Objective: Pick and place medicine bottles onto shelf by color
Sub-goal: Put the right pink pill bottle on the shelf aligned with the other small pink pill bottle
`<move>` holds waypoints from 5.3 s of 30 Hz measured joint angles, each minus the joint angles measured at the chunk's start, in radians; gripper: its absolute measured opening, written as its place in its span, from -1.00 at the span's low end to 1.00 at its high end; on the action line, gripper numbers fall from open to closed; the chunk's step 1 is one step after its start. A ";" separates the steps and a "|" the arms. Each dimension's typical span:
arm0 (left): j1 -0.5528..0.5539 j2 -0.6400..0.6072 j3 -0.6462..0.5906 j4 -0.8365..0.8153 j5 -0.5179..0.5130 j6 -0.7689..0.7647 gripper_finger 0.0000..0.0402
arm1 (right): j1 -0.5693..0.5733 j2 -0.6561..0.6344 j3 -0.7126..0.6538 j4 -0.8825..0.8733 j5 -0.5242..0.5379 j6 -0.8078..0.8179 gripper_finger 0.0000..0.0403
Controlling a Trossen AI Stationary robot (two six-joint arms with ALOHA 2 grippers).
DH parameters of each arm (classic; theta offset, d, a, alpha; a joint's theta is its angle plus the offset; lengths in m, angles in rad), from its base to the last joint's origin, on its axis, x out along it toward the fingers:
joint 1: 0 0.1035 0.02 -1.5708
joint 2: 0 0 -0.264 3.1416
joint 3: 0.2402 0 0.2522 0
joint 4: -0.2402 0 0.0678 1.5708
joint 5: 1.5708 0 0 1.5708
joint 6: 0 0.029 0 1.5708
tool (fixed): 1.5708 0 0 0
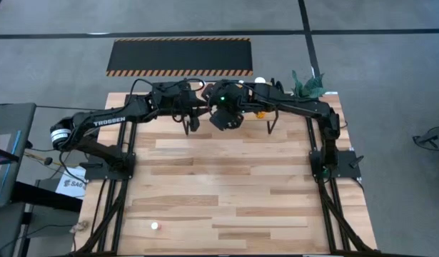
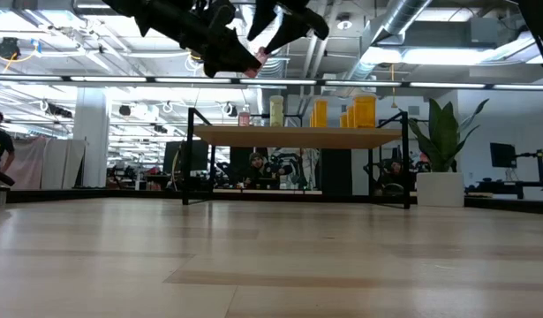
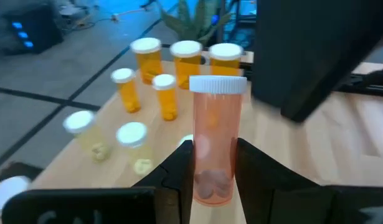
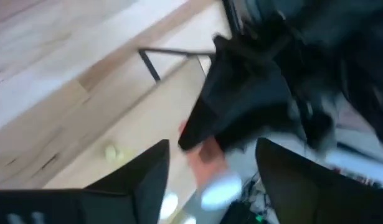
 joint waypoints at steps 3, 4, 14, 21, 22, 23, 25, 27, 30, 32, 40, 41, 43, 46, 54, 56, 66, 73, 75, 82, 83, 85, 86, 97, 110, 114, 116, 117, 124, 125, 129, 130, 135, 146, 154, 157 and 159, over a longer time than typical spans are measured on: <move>0.013 0.000 0.000 0.001 -0.043 -0.021 -0.61 | -0.018 -0.029 0.000 -0.022 0.001 0.052 0.41; 0.017 0.000 0.000 0.004 -0.062 -0.032 -0.61 | -0.026 -0.046 0.000 -0.047 0.000 0.067 0.46; 0.043 0.000 -0.096 0.277 -0.143 -0.093 -0.61 | -0.187 -0.257 0.001 -0.272 -0.177 0.402 0.54; -0.045 0.000 -0.204 0.585 -0.283 -0.165 -0.61 | -0.350 -0.370 -0.055 -0.343 -0.487 0.545 0.54; -0.065 0.000 -0.207 0.591 -0.327 -0.166 -0.61 | -0.364 -0.384 -0.071 -0.338 -0.495 0.546 0.54; -0.087 0.001 -0.208 0.594 -0.373 -0.164 -0.61 | -0.375 -0.396 -0.088 -0.336 -0.498 0.542 0.54; -0.134 0.001 -0.207 0.600 -0.496 -0.164 -0.61 | -0.390 -0.415 -0.117 -0.327 -0.499 0.539 0.54; -0.185 0.015 -0.207 0.604 -0.650 -0.164 -0.61 | -0.398 -0.425 -0.138 -0.316 -0.501 0.538 0.54; -0.251 0.065 -0.206 0.620 -0.871 -0.167 -0.61 | -0.405 -0.426 -0.167 -0.318 -0.502 0.524 0.54; -0.290 0.118 -0.206 0.668 -0.969 -0.181 -0.61 | -0.406 -0.424 -0.179 -0.317 -0.502 0.512 0.54; -0.381 0.314 -0.196 0.876 -1.324 -0.148 -0.61 | -0.400 -0.412 -0.179 -0.267 -0.504 0.485 0.54; -0.381 0.326 -0.196 0.880 -1.329 -0.165 -0.61 | -0.400 -0.413 -0.179 -0.267 -0.504 0.485 0.54; -0.379 0.348 -0.196 0.879 -1.330 -0.217 -0.61 | -0.400 -0.412 -0.179 -0.262 -0.504 0.485 0.54; -0.369 0.382 -0.196 0.879 -1.331 -0.262 -0.61 | -0.408 -0.412 -0.179 -0.257 -0.504 0.485 0.54; -0.350 0.483 -0.196 0.875 -1.345 -0.301 -0.61 | -0.420 -0.414 -0.179 -0.240 -0.522 0.485 0.54; -0.347 0.493 -0.196 0.887 -1.347 -0.304 -0.61 | -0.425 -0.418 -0.179 -0.238 -0.539 0.487 0.54; -0.315 0.496 -0.196 0.888 -1.341 -0.298 -0.60 | -0.426 -0.417 -0.179 -0.239 -0.549 0.493 0.54; -0.315 0.496 -0.196 0.887 -1.340 -0.297 -0.39 | -0.426 -0.417 -0.179 -0.244 -0.550 0.494 0.54; -0.315 0.496 -0.195 0.887 -1.340 -0.299 -0.32 | -0.426 -0.417 -0.179 -0.244 -0.549 0.494 0.54; -0.323 0.496 -0.195 0.893 -1.339 -0.276 -0.18 | -0.426 -0.417 -0.179 -0.244 -0.549 0.496 0.54; -0.326 0.496 -0.195 0.900 -1.337 -0.261 -0.17 | -0.426 -0.417 -0.179 -0.244 -0.549 0.496 0.54; -0.330 0.496 -0.195 0.927 -1.336 -0.222 -0.15 | -0.426 -0.417 -0.179 -0.244 -0.549 0.496 0.54; -0.334 0.496 -0.195 0.943 -1.336 -0.200 -0.14 | -0.426 -0.417 -0.179 -0.244 -0.549 0.496 0.54; -0.361 0.495 -0.195 1.230 -1.415 0.220 0.07 | -0.425 -0.417 -0.179 -0.243 -0.550 0.494 0.54; -0.390 0.246 -0.195 1.487 -1.367 0.487 0.37 | -0.413 -0.417 -0.179 -0.218 -0.550 0.499 0.54; -0.401 0.065 -0.195 1.287 -1.329 0.388 0.37 | -0.381 -0.416 -0.179 -0.091 -0.551 0.658 0.54; -0.401 -0.037 -0.195 1.073 -1.285 0.268 0.37 | -0.359 -0.408 -0.179 0.013 -0.551 0.766 0.54; -0.397 -0.095 -0.195 0.935 -1.244 0.179 0.37 | -0.350 -0.400 -0.179 0.059 -0.552 0.812 0.54; -0.234 -0.407 -0.195 0.170 -0.765 -0.442 0.37 | -0.288 -0.284 -0.179 0.135 -0.558 0.959 0.54; -0.223 -0.429 -0.196 0.130 -0.746 -0.460 0.37 | -0.281 -0.264 -0.179 0.128 -0.558 0.979 0.54; -0.217 -0.483 -0.196 0.125 -0.771 -0.406 0.37 | -0.251 -0.193 -0.180 0.119 -0.558 1.053 0.54; -0.217 -0.489 -0.196 0.141 -0.776 -0.372 0.37 | -0.244 -0.182 -0.180 0.123 -0.558 1.072 0.54; -0.217 -0.504 -0.196 0.164 -0.786 -0.275 0.37 | -0.205 -0.142 -0.180 0.121 -0.556 1.139 0.54; -0.178 -0.592 -0.196 0.086 -0.579 -0.301 0.37 | -0.162 -0.146 -0.179 0.205 -0.527 1.236 0.50; -0.083 -0.610 -0.196 -0.020 -0.419 -0.373 0.37 | -0.170 -0.146 -0.179 0.232 -0.525 1.280 0.50; -0.066 -0.589 -0.196 -0.034 -0.405 -0.396 0.37 | -0.170 -0.122 -0.176 0.262 -0.528 1.275 0.50; -0.055 -0.582 -0.196 -0.024 -0.382 -0.401 0.37 | -0.183 -0.105 -0.182 0.237 -0.549 1.275 0.50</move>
